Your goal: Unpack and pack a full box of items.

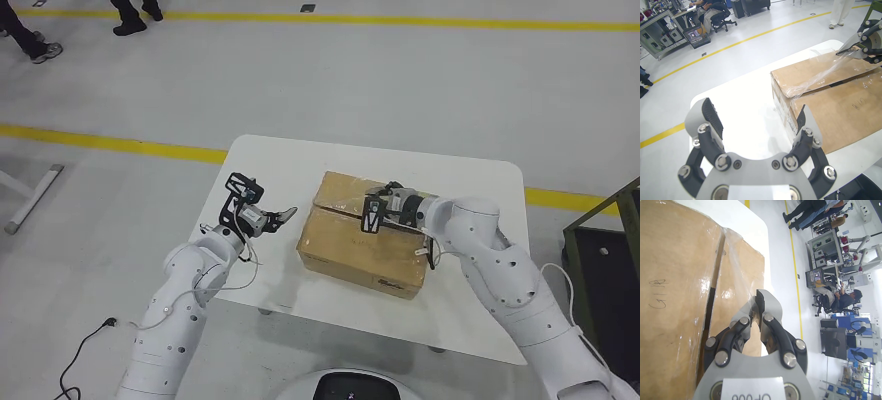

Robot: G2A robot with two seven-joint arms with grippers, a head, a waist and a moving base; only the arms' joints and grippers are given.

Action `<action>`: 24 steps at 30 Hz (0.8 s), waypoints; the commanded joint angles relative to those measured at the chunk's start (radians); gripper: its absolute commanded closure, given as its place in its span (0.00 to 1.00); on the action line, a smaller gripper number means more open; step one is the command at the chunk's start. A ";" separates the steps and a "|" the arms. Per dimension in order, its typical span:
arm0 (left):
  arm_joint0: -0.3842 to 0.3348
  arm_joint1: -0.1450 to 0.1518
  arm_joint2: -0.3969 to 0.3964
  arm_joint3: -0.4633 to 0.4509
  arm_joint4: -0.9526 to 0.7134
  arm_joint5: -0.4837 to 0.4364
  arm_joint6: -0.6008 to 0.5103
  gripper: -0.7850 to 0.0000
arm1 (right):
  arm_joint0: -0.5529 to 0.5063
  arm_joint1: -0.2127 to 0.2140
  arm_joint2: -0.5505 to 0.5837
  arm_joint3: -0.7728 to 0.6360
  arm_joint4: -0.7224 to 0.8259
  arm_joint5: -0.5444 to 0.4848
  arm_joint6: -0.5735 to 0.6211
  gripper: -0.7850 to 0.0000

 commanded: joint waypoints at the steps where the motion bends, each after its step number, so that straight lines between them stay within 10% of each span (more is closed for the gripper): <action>1: 0.000 0.000 0.000 0.000 0.000 0.000 0.000 0.00 | 0.000 0.000 0.000 0.000 -0.001 -0.001 0.001 1.00; 24: 0.000 0.000 0.000 0.000 0.000 0.000 0.000 0.00 | -0.211 0.060 -0.014 -0.234 -0.500 0.216 -0.100 1.00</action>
